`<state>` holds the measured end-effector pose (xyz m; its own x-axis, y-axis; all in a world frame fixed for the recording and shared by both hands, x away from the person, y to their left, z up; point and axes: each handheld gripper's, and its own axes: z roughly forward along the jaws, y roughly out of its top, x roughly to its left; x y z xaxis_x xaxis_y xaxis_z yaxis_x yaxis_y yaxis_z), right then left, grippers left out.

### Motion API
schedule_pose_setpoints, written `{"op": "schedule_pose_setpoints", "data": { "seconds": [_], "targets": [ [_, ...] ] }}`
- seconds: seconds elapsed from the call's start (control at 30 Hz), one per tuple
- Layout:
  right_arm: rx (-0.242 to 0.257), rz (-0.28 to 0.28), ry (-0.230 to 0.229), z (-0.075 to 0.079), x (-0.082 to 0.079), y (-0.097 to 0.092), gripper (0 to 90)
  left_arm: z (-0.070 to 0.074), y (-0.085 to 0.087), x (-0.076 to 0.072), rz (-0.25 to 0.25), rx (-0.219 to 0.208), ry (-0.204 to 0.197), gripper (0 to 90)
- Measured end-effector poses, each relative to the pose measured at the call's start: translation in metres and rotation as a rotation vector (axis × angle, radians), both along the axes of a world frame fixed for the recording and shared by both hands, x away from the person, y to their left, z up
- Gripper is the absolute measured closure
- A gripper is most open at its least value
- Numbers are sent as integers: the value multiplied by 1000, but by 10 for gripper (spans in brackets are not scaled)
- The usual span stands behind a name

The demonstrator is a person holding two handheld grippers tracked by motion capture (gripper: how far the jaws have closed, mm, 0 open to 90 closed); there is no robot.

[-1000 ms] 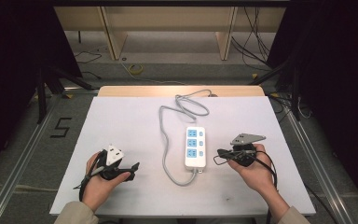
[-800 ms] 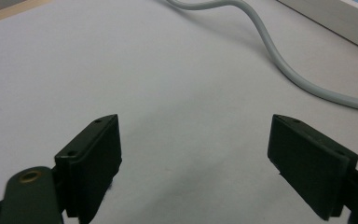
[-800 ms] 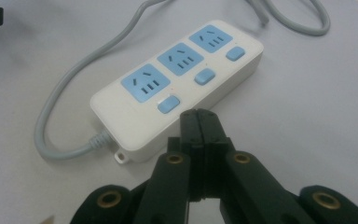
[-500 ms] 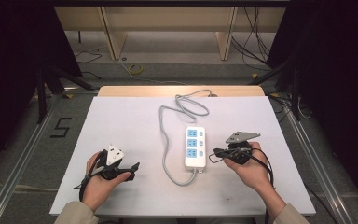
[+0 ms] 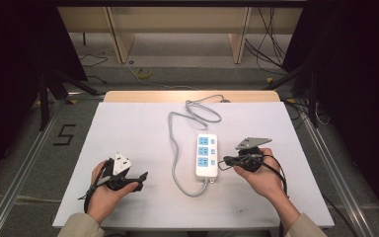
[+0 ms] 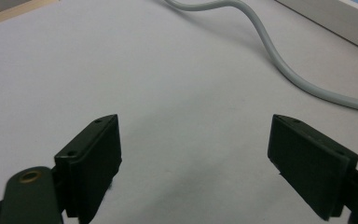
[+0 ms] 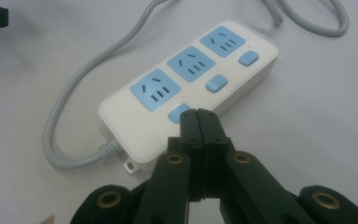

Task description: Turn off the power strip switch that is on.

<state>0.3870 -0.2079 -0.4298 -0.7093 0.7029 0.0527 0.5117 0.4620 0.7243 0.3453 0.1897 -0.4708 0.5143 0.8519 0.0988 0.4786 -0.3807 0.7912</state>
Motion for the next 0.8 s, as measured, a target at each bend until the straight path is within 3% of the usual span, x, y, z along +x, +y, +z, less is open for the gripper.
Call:
{"op": "schedule_pose_setpoints", "data": {
  "seconds": [0.8],
  "targets": [
    [-22, 30, 8, 2, 5, 14, 900, 0, 0, 0, 1, 0, -3, 170]
  ]
}}
